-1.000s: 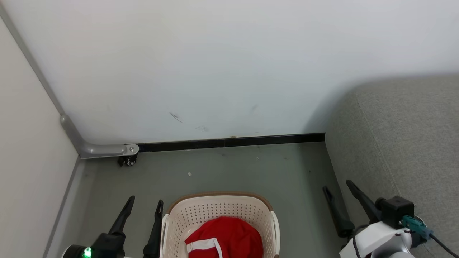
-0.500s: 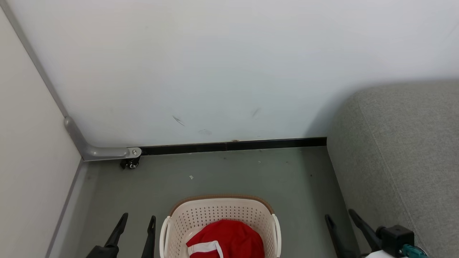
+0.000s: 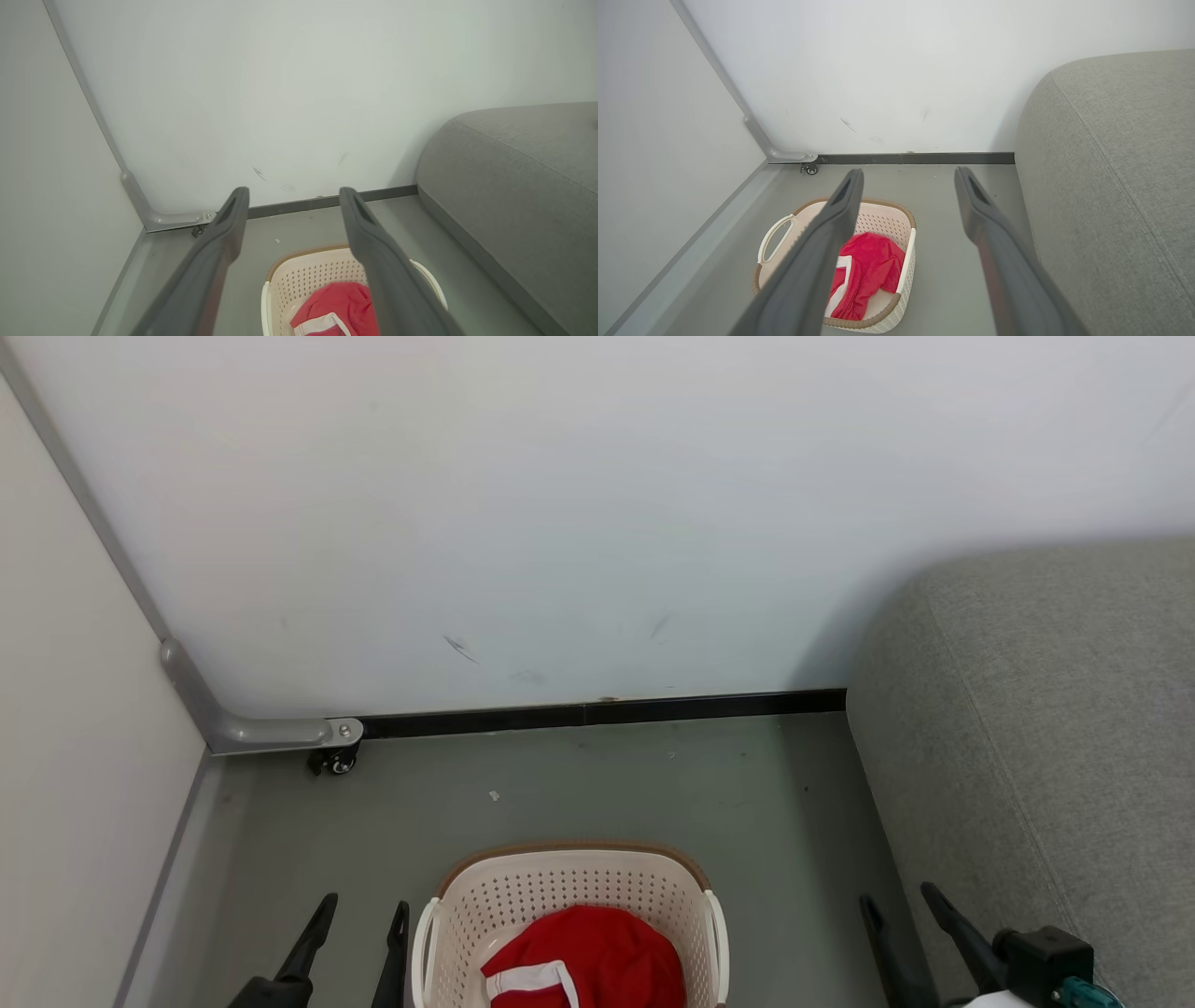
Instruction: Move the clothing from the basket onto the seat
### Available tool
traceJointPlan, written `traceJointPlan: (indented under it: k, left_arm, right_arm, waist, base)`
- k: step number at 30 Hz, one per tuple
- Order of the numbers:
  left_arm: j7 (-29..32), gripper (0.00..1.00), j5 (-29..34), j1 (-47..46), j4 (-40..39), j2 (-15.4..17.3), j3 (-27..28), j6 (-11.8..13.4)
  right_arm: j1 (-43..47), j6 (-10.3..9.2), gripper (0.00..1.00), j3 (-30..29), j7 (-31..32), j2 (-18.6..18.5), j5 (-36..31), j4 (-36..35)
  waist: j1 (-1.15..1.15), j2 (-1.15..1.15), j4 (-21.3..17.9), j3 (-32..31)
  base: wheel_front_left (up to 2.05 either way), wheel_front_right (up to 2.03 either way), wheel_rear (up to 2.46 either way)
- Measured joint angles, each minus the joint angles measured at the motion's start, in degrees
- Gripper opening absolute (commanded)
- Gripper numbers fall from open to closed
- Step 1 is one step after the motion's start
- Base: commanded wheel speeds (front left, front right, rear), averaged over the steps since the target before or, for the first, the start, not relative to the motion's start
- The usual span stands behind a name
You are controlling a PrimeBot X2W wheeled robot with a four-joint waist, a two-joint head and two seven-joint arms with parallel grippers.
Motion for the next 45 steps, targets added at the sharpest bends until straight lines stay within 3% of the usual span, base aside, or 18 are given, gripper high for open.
traceJointPlan:
  k: [30,36,45]
  left_arm:
    - [0.0,1.0,0.2,-0.01,0.31,-0.23,0.54,-1.08]
    - [0.0,1.0,0.31,-0.01,0.35,-0.25,-0.87,-1.77]
    - [0.0,1.0,0.43,-0.01,0.83,-0.22,-2.31,-2.52]
  right_arm:
    - [0.01,0.0,1.0,-0.04,0.0,0.58,-0.69,-1.23]
    - [0.02,0.0,1.0,-4.0,0.0,0.75,-0.05,-1.23]
    - [0.08,0.0,1.0,-5.33,0.0,0.79,0.35,-2.98]
  waist:
    - [0.0,0.0,-0.17,0.72]
    - [0.0,0.0,-0.54,1.13]
    - [0.0,0.0,-1.22,2.03]
  base:
    - [0.0,0.0,0.0]
    - [0.0,0.0,0.0]
    - [0.0,0.0,0.0]
